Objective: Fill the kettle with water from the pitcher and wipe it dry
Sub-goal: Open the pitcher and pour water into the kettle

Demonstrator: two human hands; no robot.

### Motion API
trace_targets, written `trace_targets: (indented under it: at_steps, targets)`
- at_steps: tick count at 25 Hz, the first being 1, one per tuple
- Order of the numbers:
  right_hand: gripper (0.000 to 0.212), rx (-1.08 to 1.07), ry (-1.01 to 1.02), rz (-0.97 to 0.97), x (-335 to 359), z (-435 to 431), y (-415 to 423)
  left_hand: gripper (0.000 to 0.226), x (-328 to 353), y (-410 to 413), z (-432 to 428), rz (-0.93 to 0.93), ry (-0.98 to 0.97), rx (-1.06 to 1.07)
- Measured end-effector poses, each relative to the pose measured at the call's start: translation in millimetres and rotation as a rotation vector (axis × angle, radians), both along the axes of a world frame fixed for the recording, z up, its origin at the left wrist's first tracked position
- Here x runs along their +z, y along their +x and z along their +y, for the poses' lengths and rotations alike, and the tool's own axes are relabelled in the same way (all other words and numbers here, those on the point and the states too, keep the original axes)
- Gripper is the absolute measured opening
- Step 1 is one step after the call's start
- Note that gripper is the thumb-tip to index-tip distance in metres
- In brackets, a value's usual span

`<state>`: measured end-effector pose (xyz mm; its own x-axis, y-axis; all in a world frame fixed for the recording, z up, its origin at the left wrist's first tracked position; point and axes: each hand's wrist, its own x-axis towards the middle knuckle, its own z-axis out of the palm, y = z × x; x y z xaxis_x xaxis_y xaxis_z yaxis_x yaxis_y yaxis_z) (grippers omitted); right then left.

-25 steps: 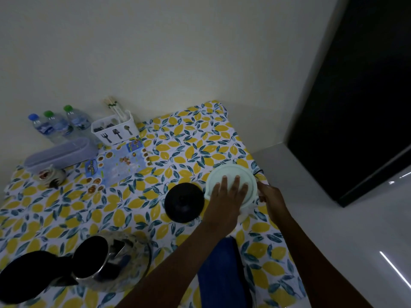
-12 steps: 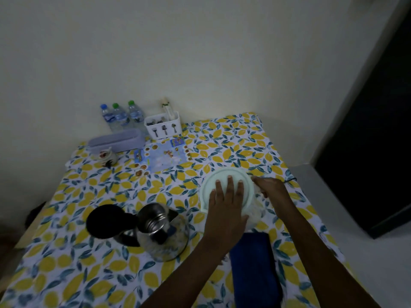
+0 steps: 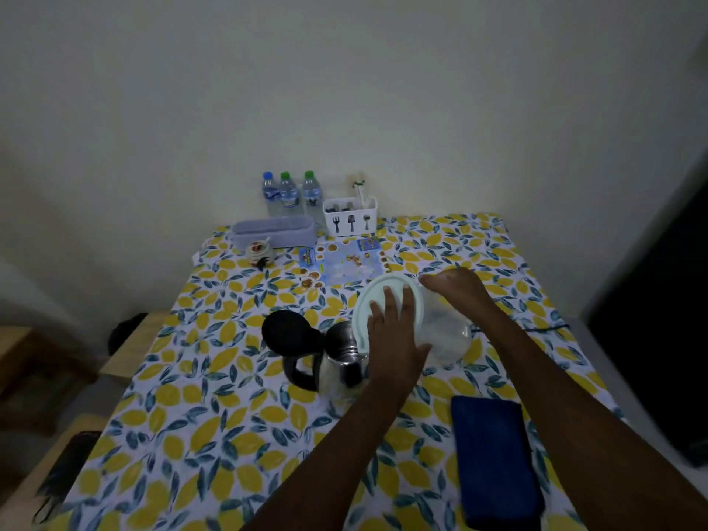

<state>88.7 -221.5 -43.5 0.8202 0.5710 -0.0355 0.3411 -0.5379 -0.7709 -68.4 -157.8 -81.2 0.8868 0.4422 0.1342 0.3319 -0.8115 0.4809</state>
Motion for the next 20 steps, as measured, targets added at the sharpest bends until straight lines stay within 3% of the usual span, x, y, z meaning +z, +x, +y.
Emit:
trace_targets:
  at_steps: [10, 20]
  targets:
    - [0.054, 0.118, -0.256, -0.214, 27, 41, -8, 0.099, -5, -4, 19, -0.140, -0.283, 0.072]
    - [0.056, 0.146, -0.359, -0.301, 42, 52, -15, 0.096, -2, -8, 15, -0.209, -0.360, 0.137]
